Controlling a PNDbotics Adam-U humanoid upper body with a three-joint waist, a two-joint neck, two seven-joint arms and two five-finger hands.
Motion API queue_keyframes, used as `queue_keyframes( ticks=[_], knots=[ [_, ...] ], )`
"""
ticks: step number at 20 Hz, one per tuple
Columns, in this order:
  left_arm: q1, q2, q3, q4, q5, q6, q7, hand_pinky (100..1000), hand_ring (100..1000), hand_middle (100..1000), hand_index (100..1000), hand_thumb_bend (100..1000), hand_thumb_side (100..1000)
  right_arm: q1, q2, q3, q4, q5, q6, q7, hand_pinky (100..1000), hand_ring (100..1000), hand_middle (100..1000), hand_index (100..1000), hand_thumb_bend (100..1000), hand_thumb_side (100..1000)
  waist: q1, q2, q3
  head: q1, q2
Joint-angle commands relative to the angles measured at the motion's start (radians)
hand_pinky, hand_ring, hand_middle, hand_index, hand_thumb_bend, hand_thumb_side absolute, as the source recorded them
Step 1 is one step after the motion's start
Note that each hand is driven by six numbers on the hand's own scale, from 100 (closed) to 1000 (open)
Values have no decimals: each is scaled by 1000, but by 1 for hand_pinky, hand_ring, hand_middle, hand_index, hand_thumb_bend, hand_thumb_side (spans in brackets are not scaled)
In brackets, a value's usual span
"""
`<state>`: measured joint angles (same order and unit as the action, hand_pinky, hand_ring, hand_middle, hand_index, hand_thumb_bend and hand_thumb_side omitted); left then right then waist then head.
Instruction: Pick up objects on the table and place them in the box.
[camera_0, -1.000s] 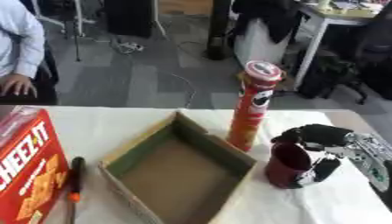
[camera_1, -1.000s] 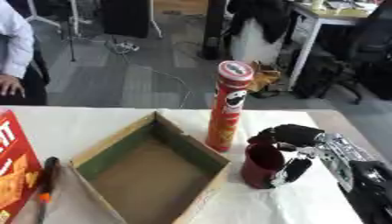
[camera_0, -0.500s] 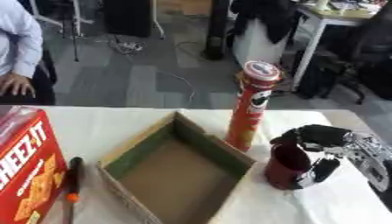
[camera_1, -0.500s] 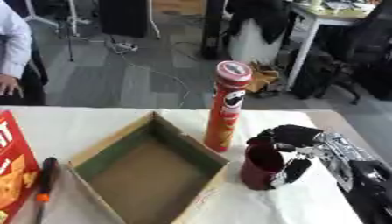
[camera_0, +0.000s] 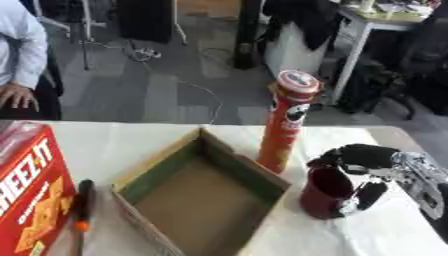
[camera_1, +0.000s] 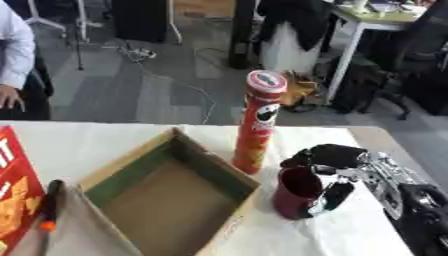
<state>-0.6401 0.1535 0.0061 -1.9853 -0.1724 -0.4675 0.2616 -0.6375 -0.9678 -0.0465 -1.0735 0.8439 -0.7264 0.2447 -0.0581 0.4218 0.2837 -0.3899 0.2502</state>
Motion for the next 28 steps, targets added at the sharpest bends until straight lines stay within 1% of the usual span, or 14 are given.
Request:
queue_keyframes(
  ticks=[1,7,11,14,19,23,28],
  knots=[
    [-6,10,7,-15,-3,0,3,976,875,780,757,100,1000,-14,-61,-8,-27,-20,-1,1,499,538,664,691,388,626,0,-34,-3,2,-6],
    [-1,11,7,-15,-3,0,3,976,873,780,757,100,1000,-17,-69,-7,-39,-33,0,-5,495,528,644,666,369,632,-4,-40,-7,4,-2],
    [1,12,7,-15,-3,0,3,976,873,779,757,100,1000,-18,-73,-8,-42,-38,1,-8,488,515,609,644,357,634,-8,-44,-9,5,0],
    [3,12,7,-15,-2,0,2,973,872,778,757,100,1000,-16,-73,-8,-40,-40,2,-8,481,498,571,620,341,632,-9,-45,-10,5,-4],
    [3,12,8,-15,-1,0,2,973,872,778,757,100,1000,-18,-75,-8,-42,-46,2,-10,474,488,560,609,326,636,-9,-45,-11,3,-3],
    [4,11,8,-15,-1,-1,2,971,871,777,757,100,1000,-16,-69,-6,-39,-46,2,-3,468,472,545,592,312,631,-8,-43,-7,2,-8],
    [6,13,9,-15,-1,0,2,970,871,777,757,100,1000,-25,-75,-5,-45,-51,2,-1,461,464,530,568,273,648,-12,-43,-13,0,4]
  ],
)
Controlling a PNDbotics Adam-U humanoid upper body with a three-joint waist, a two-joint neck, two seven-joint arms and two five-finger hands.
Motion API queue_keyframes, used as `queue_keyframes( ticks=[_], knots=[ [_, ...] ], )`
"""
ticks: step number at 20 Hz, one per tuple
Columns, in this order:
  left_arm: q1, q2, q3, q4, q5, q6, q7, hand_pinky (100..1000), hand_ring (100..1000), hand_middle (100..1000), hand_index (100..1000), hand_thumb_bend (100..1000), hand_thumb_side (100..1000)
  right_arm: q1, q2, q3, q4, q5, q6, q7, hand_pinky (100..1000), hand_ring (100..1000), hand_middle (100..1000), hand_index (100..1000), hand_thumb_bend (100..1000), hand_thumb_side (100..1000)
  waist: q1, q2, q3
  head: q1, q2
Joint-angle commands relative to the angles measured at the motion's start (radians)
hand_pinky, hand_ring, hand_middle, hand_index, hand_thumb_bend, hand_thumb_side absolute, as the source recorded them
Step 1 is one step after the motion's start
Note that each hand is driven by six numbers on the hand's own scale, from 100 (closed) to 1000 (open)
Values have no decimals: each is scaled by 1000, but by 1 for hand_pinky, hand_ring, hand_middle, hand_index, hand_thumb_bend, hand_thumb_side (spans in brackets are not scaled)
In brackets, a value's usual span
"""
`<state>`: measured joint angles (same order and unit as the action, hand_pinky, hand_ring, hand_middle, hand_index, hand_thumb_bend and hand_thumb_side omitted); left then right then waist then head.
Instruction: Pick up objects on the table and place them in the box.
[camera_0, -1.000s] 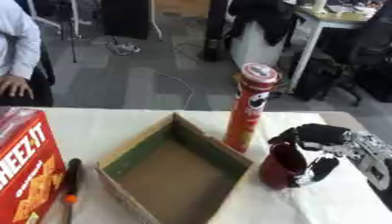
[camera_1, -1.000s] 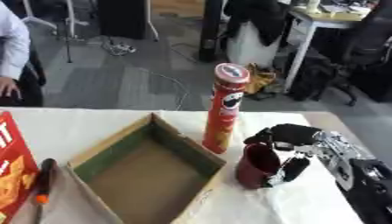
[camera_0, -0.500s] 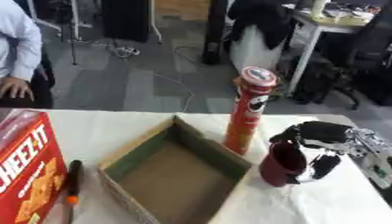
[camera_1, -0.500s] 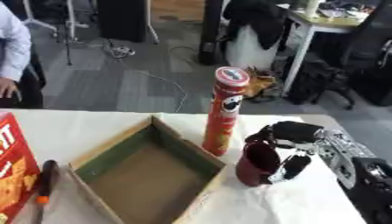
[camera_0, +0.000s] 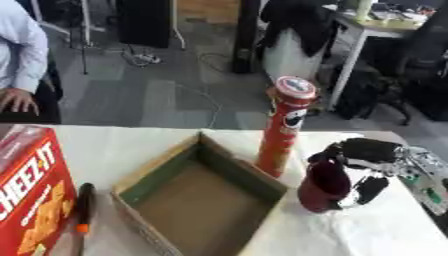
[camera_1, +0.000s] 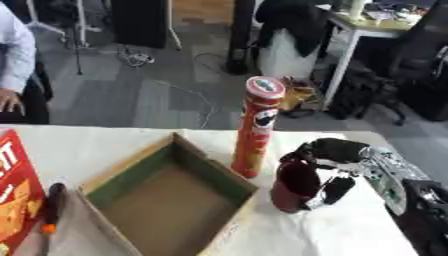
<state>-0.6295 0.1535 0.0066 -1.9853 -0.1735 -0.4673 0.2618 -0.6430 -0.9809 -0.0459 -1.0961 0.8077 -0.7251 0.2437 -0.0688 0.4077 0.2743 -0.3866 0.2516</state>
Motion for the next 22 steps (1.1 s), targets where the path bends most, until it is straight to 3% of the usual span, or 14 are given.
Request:
queue_keyframes(
  ticks=[1,12,20,22],
  knots=[
    [-4,14,8,-15,0,0,1,970,871,777,757,100,1000,-21,-63,-5,-24,-15,1,1,461,464,530,568,273,648,-2,-31,-5,-3,4],
    [10,14,8,-15,-3,4,2,967,869,774,756,100,1000,-31,-80,2,-39,-49,-5,11,449,437,493,525,221,676,-12,-70,-28,6,29],
    [30,7,6,-15,-3,11,1,965,868,772,755,100,1000,-48,-85,18,-33,-105,-18,44,440,417,473,516,182,720,-13,-121,-41,14,48],
    [35,6,6,-15,-4,13,0,965,868,772,755,100,1000,-57,-84,22,-32,-124,-23,56,439,415,472,514,192,695,-14,-131,-44,18,55]
  ],
)
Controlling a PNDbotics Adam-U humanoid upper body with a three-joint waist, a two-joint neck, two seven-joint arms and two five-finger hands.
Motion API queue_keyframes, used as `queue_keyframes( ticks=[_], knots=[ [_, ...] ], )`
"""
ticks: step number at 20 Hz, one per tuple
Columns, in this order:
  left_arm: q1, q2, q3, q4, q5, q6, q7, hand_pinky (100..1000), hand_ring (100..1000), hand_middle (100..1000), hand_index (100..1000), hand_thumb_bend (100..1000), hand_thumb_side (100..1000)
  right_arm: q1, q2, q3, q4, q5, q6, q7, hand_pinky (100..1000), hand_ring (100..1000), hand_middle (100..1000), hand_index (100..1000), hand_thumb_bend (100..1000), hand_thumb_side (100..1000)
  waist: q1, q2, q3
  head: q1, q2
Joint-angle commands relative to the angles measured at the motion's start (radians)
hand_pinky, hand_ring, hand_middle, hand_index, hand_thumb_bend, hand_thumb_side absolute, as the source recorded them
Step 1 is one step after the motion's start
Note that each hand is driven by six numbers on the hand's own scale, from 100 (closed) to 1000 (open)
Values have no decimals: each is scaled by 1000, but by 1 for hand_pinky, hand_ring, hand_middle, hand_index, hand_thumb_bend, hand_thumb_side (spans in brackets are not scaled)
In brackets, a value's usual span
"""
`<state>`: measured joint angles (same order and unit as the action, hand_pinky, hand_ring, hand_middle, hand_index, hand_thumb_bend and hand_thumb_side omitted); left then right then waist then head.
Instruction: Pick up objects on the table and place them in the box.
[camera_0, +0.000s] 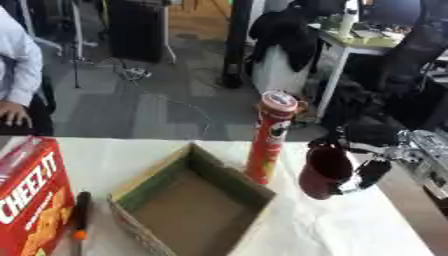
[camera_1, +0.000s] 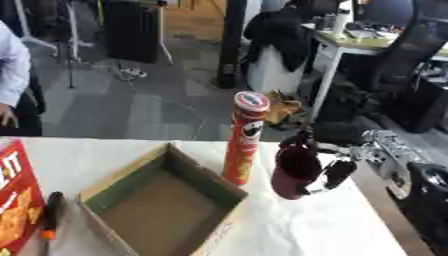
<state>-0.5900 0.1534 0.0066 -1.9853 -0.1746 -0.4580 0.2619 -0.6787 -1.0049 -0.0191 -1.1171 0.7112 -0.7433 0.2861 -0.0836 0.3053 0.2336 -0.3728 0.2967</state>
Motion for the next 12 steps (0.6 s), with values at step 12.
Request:
queue_keyframes(
  ticks=[12],
  knots=[
    [20,3,1,-15,-2,10,-3,962,866,769,755,100,1000,-76,-56,17,-26,-116,-14,71,434,398,457,504,180,715,-15,-80,-12,14,43]
  ],
)
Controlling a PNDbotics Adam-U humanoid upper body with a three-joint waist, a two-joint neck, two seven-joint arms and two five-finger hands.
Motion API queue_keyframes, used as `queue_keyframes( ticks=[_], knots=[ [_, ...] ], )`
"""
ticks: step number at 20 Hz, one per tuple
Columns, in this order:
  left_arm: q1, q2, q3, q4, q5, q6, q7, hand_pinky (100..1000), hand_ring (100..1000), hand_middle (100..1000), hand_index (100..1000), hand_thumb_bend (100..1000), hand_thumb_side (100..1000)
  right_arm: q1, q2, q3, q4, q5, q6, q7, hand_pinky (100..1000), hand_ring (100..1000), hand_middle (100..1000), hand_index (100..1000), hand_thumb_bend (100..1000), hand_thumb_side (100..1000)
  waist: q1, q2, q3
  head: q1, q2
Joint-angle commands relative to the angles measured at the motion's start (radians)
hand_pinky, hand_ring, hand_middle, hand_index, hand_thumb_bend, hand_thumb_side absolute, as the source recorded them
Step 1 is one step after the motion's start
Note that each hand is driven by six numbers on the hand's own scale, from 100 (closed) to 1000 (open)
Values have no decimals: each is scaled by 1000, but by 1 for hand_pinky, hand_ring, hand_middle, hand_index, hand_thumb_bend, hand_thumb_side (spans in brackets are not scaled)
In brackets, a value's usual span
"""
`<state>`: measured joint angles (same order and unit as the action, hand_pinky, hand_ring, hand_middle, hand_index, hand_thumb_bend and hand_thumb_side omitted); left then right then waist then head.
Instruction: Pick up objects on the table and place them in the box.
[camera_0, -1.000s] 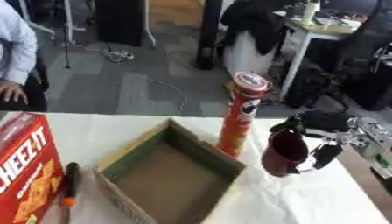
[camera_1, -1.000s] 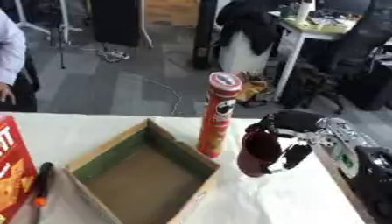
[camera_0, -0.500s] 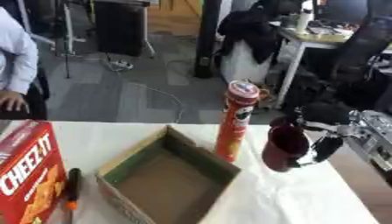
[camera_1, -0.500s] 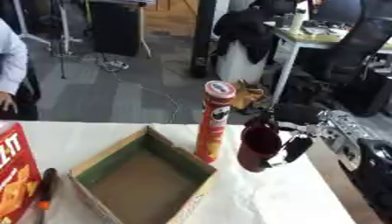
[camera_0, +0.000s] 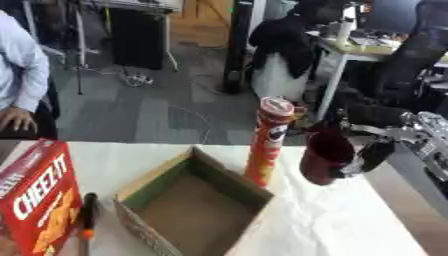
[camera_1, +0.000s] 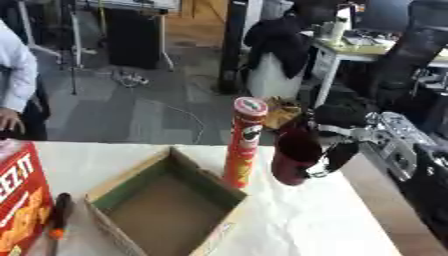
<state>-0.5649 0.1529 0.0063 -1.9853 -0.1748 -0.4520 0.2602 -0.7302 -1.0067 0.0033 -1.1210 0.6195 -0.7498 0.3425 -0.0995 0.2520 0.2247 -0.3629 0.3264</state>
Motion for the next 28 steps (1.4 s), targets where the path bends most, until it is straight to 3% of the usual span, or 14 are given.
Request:
queue_keyframes(
  ticks=[1,15,28],
  knots=[
    [-3,3,1,-15,-1,5,-2,961,866,769,755,100,1000,-29,-53,-4,-23,-32,-8,20,432,393,455,502,176,720,0,-33,-3,6,15],
    [13,-8,0,-15,2,10,-2,959,865,768,755,100,1000,-93,-16,25,-37,-119,-14,92,421,373,444,494,170,725,-15,-68,13,-2,43],
    [8,-10,-3,-15,4,7,-6,960,866,769,755,100,1000,-143,16,40,-64,-185,-1,137,414,352,431,482,171,726,-34,-62,47,-10,61]
  ],
)
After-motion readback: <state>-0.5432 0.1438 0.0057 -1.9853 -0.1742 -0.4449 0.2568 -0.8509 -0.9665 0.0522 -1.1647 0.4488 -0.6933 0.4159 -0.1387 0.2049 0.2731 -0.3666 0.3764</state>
